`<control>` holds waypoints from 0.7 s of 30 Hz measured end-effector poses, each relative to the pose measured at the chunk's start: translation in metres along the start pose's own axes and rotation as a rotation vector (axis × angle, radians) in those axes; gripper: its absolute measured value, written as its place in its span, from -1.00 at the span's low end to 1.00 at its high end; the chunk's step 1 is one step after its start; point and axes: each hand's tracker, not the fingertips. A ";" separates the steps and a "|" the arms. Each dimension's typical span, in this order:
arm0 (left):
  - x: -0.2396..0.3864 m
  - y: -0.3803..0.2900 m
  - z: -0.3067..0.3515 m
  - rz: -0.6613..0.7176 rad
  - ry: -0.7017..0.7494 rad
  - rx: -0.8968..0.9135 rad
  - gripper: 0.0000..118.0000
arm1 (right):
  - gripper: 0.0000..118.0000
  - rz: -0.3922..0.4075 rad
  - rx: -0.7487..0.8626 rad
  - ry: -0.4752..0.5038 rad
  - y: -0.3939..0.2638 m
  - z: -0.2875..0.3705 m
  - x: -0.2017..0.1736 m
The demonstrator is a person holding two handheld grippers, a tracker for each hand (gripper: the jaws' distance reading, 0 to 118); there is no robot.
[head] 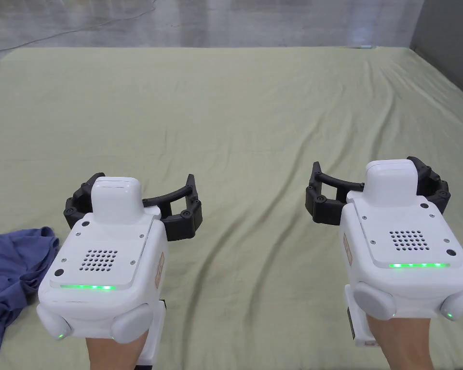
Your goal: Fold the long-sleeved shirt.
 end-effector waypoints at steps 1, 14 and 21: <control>0.000 0.000 0.000 -0.001 0.000 -0.001 1.00 | 1.00 -0.005 0.001 0.002 0.000 0.000 0.000; -0.002 0.002 -0.001 -0.001 0.004 0.003 1.00 | 1.00 -0.009 -0.009 0.005 0.000 -0.001 -0.002; 0.000 0.003 -0.002 -0.008 0.008 0.004 1.00 | 1.00 -0.026 -0.030 -0.008 -0.002 -0.004 0.001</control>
